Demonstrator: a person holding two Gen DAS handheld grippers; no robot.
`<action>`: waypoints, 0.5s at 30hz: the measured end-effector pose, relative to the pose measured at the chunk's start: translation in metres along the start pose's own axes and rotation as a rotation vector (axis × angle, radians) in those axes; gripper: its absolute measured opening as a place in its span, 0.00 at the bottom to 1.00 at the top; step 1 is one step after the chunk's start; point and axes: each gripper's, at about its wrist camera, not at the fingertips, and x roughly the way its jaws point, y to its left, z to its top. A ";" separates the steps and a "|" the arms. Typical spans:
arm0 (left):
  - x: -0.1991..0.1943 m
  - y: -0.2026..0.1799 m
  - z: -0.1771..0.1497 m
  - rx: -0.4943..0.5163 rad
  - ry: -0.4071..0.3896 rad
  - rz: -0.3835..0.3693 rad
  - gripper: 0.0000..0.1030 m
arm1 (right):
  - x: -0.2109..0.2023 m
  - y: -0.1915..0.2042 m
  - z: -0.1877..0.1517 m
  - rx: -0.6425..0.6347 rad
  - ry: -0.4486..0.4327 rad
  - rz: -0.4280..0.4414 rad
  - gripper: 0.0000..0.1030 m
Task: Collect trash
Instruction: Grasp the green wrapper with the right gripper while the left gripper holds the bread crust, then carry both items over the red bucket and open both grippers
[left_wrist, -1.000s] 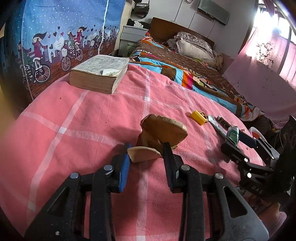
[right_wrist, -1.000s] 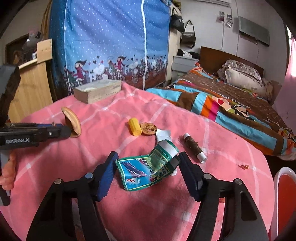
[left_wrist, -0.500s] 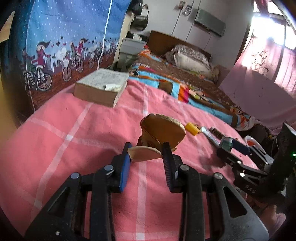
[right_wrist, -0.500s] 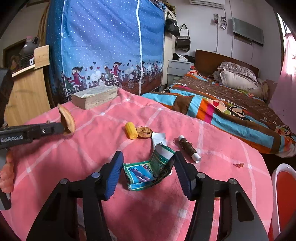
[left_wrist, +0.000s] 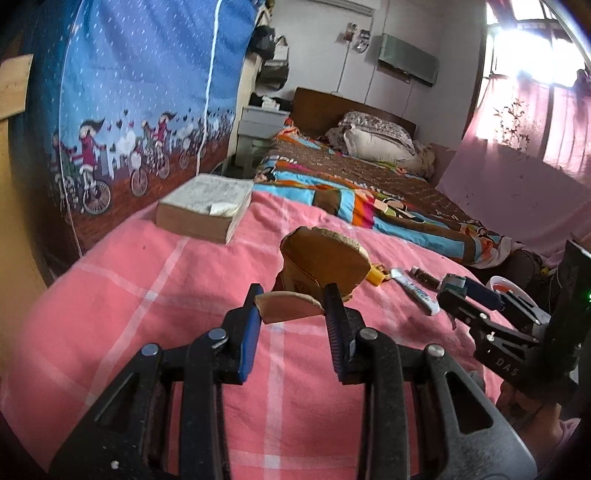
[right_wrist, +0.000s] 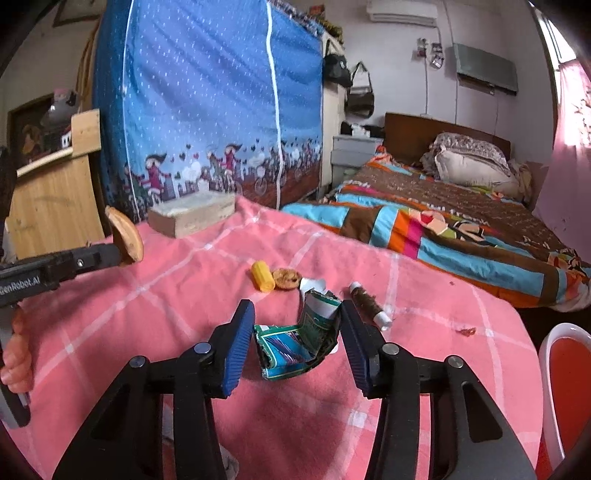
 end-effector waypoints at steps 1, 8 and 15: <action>-0.002 -0.004 0.000 0.008 -0.012 -0.001 0.38 | -0.003 -0.001 0.001 0.003 -0.015 -0.003 0.44; -0.022 -0.041 0.008 0.105 -0.157 -0.035 0.38 | -0.039 -0.006 0.009 0.012 -0.195 -0.009 0.44; -0.033 -0.083 0.018 0.200 -0.239 -0.100 0.38 | -0.095 -0.032 0.018 0.056 -0.418 -0.082 0.44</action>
